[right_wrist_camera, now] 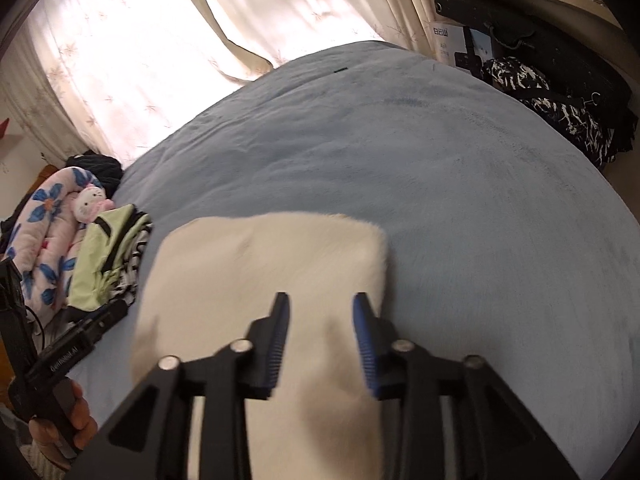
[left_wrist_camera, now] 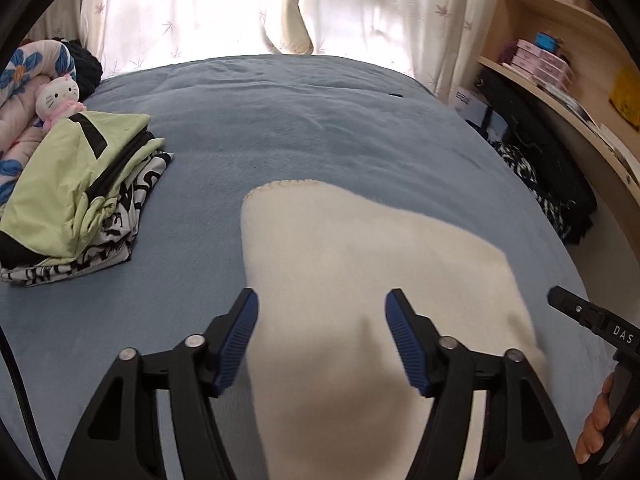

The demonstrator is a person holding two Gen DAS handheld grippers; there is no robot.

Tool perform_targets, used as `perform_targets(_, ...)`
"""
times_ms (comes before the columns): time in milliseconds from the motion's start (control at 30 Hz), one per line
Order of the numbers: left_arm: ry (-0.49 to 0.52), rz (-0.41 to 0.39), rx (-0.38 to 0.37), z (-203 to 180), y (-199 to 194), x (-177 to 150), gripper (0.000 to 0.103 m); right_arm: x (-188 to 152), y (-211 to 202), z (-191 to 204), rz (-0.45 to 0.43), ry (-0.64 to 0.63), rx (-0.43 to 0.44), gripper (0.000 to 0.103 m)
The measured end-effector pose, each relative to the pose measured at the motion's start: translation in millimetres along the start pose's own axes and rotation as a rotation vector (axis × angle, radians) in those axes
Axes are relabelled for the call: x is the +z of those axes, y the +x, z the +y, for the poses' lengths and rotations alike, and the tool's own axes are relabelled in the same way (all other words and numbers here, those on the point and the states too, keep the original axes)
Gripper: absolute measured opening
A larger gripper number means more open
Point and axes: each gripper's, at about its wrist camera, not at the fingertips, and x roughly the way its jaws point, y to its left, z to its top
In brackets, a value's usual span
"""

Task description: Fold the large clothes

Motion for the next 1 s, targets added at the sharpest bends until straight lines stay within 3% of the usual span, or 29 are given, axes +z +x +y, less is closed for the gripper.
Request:
perform_targets(267, 0.032, 0.008, -0.015, -22, -20, -46, 0.066, -47, -6, 30, 0.036, -0.083, 0.049, 0.036)
perform_targets(400, 0.061, 0.044, 0.052, -22, -4, -75, 0.066, -70, 10, 23, 0.078, -0.093, 0.004, 0.036)
perform_targets(467, 0.037, 0.077, 0.058, -13, 6, -86, 0.069, -76, 11, 10, 0.085, -0.070, 0.007, 0.029)
perform_targets(533, -0.024, 0.075, 0.020, 2, 6, -92, 0.078, -81, 6, -1, 0.081, -0.050, 0.006, 0.016)
perform_targets(567, -0.047, 0.085, 0.004, 7, 7, -94, 0.078, -83, 3, -4, 0.076, -0.048, 0.002, 0.015)
perform_targets(667, -0.111, 0.108, -0.047, 20, 8, -102, 0.079, -93, -5, -10, 0.066, -0.044, -0.030, 0.015)
perform_targets(733, -0.123, 0.108, -0.051, 22, 7, -105, 0.079, -99, -10, -15, 0.054, -0.033, -0.105, 0.021)
perform_targets(767, -0.123, 0.105, -0.048, 21, 5, -106, 0.079, -101, -11, -19, 0.055, -0.019, -0.100, 0.029)
perform_targets(800, -0.120, 0.101, -0.044, 20, 3, -108, 0.079, -103, -12, -25, 0.059, 0.011, -0.079, 0.031)
perform_targets(1000, -0.122, 0.100, -0.018, 20, -5, -108, 0.079, -111, -21, -33, 0.054, 0.110, -0.013, 0.031)
